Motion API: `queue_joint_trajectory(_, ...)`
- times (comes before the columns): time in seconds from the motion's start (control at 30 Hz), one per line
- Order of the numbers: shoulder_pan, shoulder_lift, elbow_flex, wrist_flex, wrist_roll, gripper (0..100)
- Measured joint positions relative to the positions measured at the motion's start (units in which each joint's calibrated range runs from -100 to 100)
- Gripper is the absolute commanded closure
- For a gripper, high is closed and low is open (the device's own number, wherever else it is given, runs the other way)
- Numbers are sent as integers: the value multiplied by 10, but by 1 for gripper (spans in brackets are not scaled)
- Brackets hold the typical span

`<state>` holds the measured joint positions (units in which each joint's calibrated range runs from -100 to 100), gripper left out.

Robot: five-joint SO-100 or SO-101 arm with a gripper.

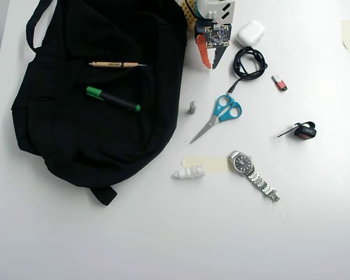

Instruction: Put the usb stick into the black bag

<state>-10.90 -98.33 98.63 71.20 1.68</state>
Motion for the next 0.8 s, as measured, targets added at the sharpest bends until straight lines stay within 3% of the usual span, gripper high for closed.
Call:
queue_joint_trajectory(0.67, -4, 0, 0, 0, 0, 98)
queue_joint_trajectory(0.8, -13, 0, -26, -64, 0, 98)
